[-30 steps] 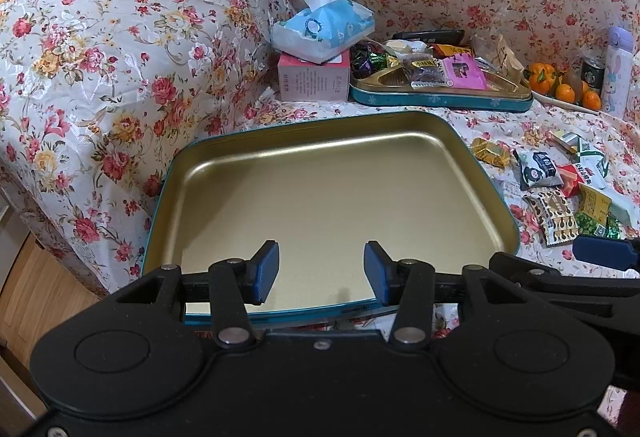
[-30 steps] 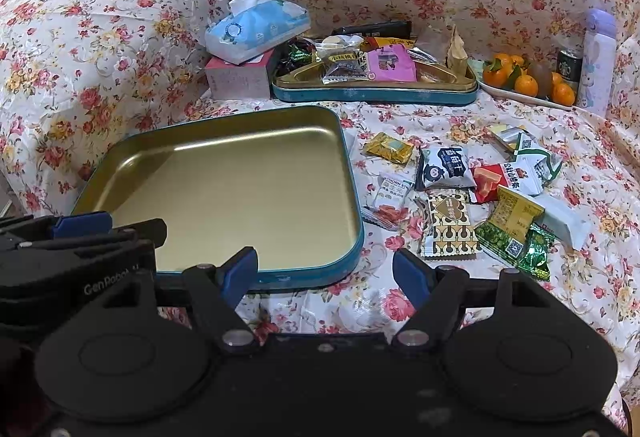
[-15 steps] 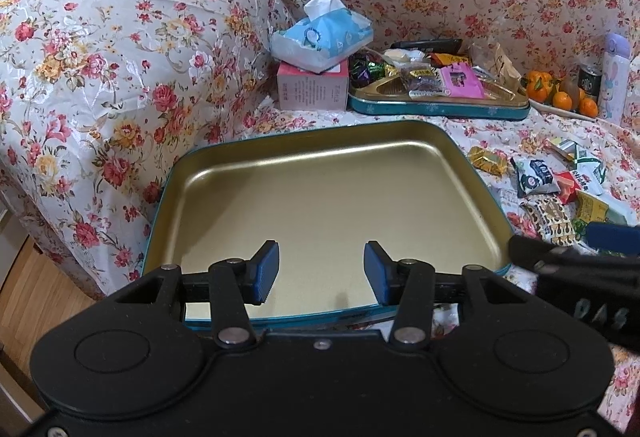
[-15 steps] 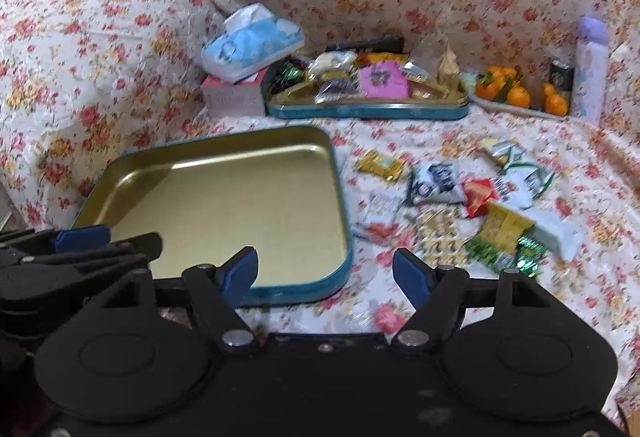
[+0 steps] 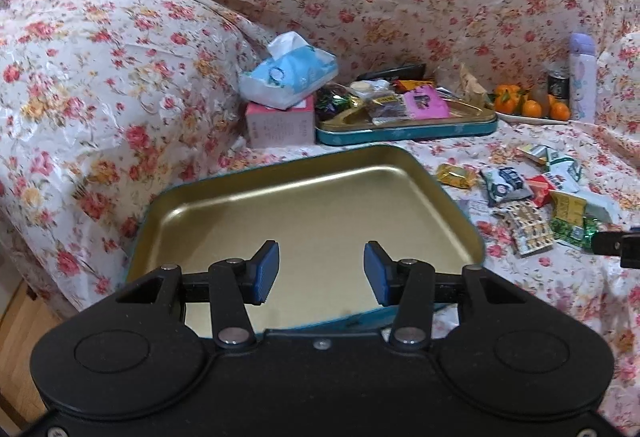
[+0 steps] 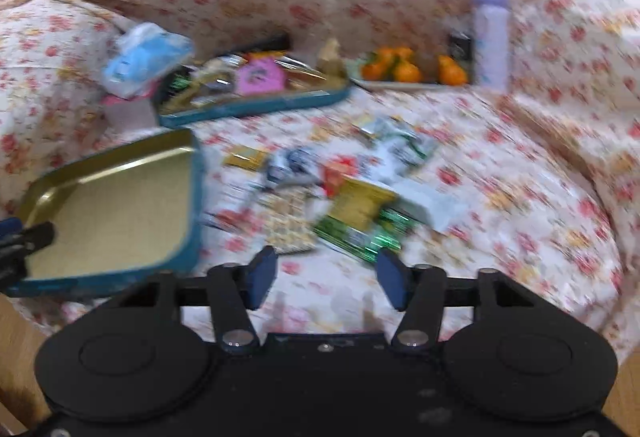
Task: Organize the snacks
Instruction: 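Reach the right tool to the white wrapped bar and close on it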
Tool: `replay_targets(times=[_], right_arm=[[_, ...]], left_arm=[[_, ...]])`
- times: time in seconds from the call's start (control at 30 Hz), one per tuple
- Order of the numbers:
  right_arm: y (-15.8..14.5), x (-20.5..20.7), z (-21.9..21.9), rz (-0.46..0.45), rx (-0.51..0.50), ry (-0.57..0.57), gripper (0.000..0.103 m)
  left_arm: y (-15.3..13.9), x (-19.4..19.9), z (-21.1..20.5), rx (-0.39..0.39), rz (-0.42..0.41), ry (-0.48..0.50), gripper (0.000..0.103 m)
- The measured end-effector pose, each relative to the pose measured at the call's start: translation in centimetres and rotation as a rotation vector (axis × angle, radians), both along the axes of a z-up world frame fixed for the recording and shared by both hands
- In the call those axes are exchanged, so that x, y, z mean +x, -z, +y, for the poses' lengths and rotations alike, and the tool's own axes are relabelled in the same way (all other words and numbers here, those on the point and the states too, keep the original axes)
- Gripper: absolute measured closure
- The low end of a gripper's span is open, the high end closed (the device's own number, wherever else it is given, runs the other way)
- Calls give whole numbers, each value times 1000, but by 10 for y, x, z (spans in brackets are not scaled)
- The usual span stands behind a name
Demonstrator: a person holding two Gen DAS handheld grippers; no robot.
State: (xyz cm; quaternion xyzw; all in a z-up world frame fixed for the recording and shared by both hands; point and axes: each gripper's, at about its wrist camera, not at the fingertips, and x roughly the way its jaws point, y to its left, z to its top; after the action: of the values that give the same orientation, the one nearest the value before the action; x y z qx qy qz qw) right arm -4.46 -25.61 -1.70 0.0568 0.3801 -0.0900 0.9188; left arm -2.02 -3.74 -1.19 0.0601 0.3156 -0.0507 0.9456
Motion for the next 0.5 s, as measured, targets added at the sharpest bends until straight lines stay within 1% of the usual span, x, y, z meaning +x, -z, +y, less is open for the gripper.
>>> replay_targets(times=[0.07,0.13,0.2,0.3,0.5], right_arm=[[6,-7,-13,2,-7,23,47],[11,-11,-24,3,-14,44,47],[14,-18,-33,-14,-11,60,50],[17,-20,-44,-25,8,61,51],[24,-13,-57,-17,44,63,51]], left_arm=[[2,-3,-3,-29,14,-4,49],[3,-8,-12,-16,30,-19,49],[1,-15,-19,0,25,-14,49],[-7,-24,-31,5,20,11,49],[-12,-28,-62,-21,57,67,49]])
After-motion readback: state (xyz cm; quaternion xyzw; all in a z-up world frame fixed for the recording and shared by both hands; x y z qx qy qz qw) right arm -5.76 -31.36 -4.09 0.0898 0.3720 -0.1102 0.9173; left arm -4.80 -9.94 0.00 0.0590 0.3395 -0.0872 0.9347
